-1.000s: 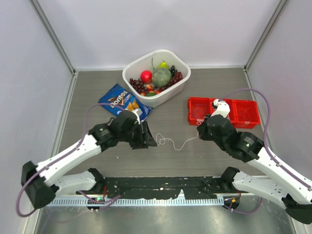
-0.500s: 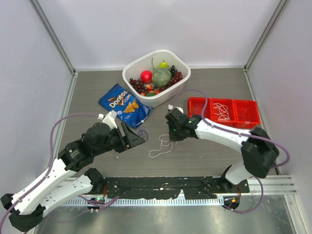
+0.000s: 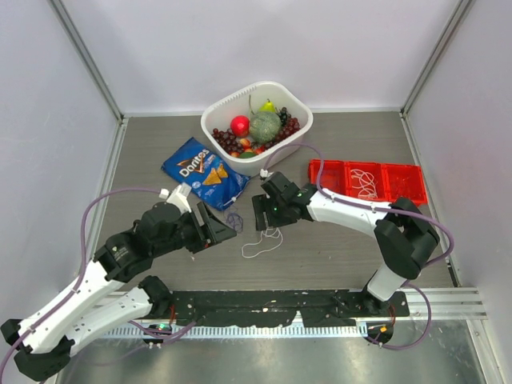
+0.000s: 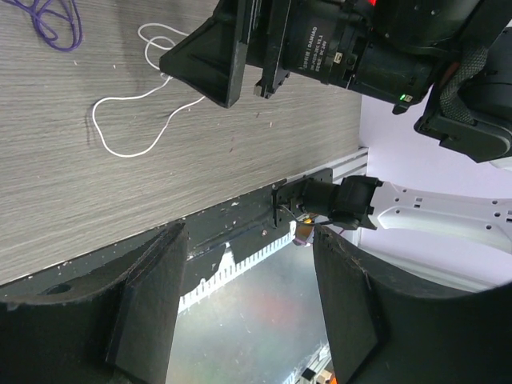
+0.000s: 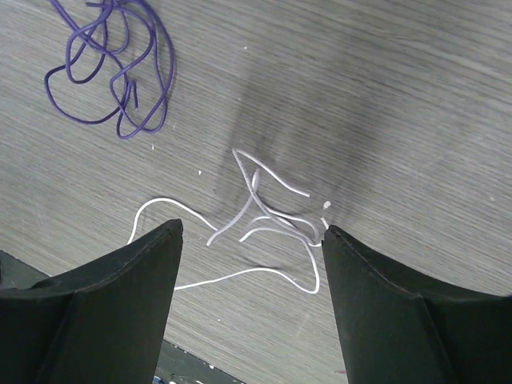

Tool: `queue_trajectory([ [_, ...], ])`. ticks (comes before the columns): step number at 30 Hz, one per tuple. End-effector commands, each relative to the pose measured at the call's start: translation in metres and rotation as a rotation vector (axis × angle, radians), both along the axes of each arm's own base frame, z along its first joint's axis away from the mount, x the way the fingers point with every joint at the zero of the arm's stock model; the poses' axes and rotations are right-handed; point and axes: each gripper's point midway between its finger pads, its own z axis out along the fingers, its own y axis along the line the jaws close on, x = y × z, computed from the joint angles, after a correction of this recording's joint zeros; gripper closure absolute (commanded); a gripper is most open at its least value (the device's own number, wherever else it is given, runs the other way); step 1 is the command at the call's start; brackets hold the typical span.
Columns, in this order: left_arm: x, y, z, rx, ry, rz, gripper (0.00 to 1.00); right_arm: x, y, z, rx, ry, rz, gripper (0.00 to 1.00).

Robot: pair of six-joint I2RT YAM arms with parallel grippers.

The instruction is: Untangle the cables

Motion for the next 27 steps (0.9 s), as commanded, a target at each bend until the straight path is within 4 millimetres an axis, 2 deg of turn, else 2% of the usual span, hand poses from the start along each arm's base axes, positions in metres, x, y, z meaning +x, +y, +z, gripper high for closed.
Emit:
queue_trajectory([
  [1,0.006,-0.008,0.003,-0.011,-0.013,-0.013,0.33,0.003,0.023,0.015,0.125,-0.048,0.071,0.23],
  [3,0.006,-0.010,0.004,-0.007,-0.010,-0.026,0.33,0.003,0.027,0.012,0.148,-0.047,0.066,0.22],
  [6,0.006,-0.011,0.007,0.004,-0.013,-0.037,0.33,0.009,0.020,-0.006,0.077,-0.054,0.021,0.22],
  [7,0.005,-0.010,0.007,0.010,-0.017,-0.040,0.33,0.010,0.019,-0.009,0.057,-0.055,0.024,0.25],
  [8,0.005,-0.009,0.008,0.015,-0.020,-0.037,0.33,0.013,0.016,-0.013,0.019,-0.077,0.018,0.36],
  [10,0.004,-0.007,0.008,0.020,-0.020,-0.034,0.33,0.015,0.015,-0.012,-0.015,-0.112,0.022,0.50],
  [11,0.004,-0.006,0.008,0.021,-0.019,-0.032,0.33,0.017,0.012,-0.010,-0.042,-0.122,0.009,0.71],
  [12,0.004,-0.005,0.008,0.019,-0.019,-0.030,0.33,0.018,0.010,-0.006,-0.048,-0.129,0.003,0.87],
  [14,0.003,-0.003,0.007,0.018,-0.020,-0.025,0.33,0.019,0.001,0.003,-0.068,-0.151,-0.023,0.99],
  [16,0.004,-0.003,0.007,0.020,-0.021,-0.019,0.33,0.018,-0.011,0.017,-0.081,-0.186,-0.044,0.99],
  [20,0.004,-0.002,0.007,0.017,-0.023,-0.014,0.32,0.023,-0.044,0.064,-0.080,-0.312,-0.136,0.99],
  [21,0.004,-0.003,0.006,0.016,-0.021,-0.015,0.32,0.024,-0.051,0.084,-0.053,-0.349,-0.155,0.99],
  [22,0.005,-0.004,0.006,0.015,-0.020,-0.016,0.33,0.025,-0.059,0.089,-0.062,-0.360,-0.173,0.99],
  [23,0.005,-0.005,0.005,0.013,-0.018,-0.018,0.32,0.032,-0.074,0.108,-0.055,-0.407,-0.232,0.99],
  [24,0.005,-0.007,0.005,0.011,-0.017,-0.022,0.32,0.043,-0.096,0.117,-0.077,-0.428,-0.312,0.99],
  [25,0.005,-0.008,0.005,0.008,-0.015,-0.027,0.32,0.047,-0.110,0.131,-0.061,-0.452,-0.368,0.99],
  [26,0.006,-0.010,0.004,0.006,-0.011,-0.030,0.33,0.061,-0.142,0.139,-0.096,-0.470,-0.481,0.99],
  [27,0.006,-0.011,0.004,0.005,-0.008,-0.033,0.33,0.066,-0.159,0.150,-0.094,-0.493,-0.538,0.99],
])
